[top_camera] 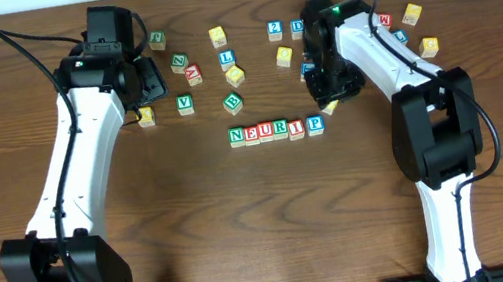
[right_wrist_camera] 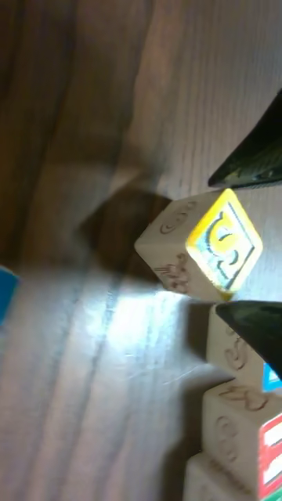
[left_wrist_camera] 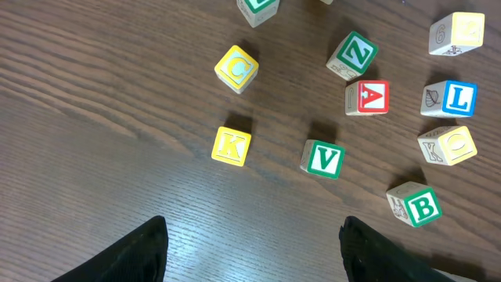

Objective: Spell out NEURIPS
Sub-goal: 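Carry the S block forward toward the right end of the row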

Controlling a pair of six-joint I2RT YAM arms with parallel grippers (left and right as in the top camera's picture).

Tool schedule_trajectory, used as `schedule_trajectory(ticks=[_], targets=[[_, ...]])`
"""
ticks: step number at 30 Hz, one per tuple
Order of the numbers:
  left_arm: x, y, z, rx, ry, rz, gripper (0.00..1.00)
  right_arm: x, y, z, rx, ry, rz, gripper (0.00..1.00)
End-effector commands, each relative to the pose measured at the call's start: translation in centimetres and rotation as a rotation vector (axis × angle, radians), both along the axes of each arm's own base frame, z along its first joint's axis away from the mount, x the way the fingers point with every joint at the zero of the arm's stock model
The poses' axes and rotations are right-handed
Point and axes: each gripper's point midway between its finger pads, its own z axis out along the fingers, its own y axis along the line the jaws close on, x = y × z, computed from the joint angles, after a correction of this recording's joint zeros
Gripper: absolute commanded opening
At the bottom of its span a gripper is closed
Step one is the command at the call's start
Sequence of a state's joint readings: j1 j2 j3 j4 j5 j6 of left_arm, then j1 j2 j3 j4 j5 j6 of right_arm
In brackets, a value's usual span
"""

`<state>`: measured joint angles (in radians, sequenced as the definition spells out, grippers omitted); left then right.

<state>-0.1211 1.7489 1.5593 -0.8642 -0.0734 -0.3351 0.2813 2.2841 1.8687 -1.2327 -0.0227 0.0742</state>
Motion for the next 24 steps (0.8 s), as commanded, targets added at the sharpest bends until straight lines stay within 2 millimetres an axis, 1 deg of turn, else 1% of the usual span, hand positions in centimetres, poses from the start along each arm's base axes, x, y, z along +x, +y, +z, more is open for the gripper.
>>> schedule_trajectory(ticks=[1,5,8,10,13,16,19,20,22,24], targets=[[0.3,0.1,0.0,0.004,0.002,-0.008,0.7,-0.6,-0.6,-0.5,-0.03,0.028,0.239,0.44],[0.3,0.1,0.0,0.004,0.002,-0.008,0.7,-0.7,-1.1,-0.4,-0.043,0.04,0.311,0.45],[0.3,0.1,0.0,0.004,0.002,-0.008,0.69,-0.6,-1.2,-0.3,-0.033,0.038,0.31,0.46],[0.3,0.1,0.0,0.004,0.002,-0.008,0.69,-0.6,-0.7,-0.1,-0.005,0.037,0.305,0.46],[0.3,0.1,0.0,0.004,0.001,-0.008,0.7,-0.3,0.7,0.6,0.067,0.025,0.257,0.48],[0.3,0.1,0.0,0.004,0.002,-0.008,0.7,0.1,1.2,1.0,0.07,0.012,0.1,0.5],[0.3,0.1,0.0,0.004,0.002,-0.008,0.69,0.2,0.8,1.0,0.035,0.013,-0.093,0.5],[0.3,0.1,0.0,0.004,0.002,-0.008,0.69,0.3,0.5,0.9,0.008,0.01,-0.217,0.5],[0.3,0.1,0.0,0.004,0.002,-0.008,0.7,0.4,0.5,0.9,-0.004,0.005,-0.37,0.5],[0.3,0.1,0.0,0.004,0.002,-0.008,0.69,0.6,0.6,0.7,-0.011,-0.005,-0.442,0.49]])
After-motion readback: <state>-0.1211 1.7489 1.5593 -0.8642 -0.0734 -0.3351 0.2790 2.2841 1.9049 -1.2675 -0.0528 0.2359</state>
